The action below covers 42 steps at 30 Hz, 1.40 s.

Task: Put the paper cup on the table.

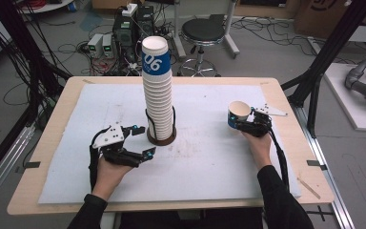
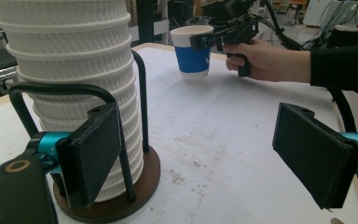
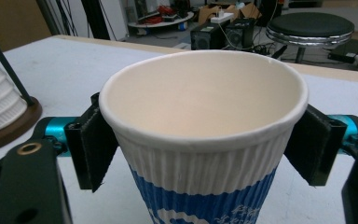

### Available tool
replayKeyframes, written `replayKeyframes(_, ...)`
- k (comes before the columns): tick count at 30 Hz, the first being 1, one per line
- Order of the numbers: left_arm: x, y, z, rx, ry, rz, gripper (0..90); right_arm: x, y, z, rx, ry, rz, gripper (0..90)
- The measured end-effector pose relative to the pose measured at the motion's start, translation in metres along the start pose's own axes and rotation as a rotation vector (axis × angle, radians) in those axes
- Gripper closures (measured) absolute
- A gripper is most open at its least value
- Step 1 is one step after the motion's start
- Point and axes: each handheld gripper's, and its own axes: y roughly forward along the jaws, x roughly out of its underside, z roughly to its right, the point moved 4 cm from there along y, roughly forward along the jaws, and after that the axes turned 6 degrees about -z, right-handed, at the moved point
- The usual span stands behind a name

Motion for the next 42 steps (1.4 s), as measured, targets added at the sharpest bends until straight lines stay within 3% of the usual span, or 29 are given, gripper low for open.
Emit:
replayKeyframes(21,-0.0008,0.0009,0.0017,0.004,-0.002,0.001,15.4,0.0048,-0.0001,0.0012,0.024,0.015,-0.07,17.7)
replayKeyframes(27,-0.0009,0.0012,0.0017,0.007,-0.002,0.0,15.4,0.0084,0.0012,-0.0012,0.048,0.01,-0.124,17.1)
replayKeyframes(42,-0.0015,0.0025,0.0022,0.013,-0.002,-0.003,15.4,0.009,-0.0026,-0.0046,0.109,-0.017,-0.148,13.6)
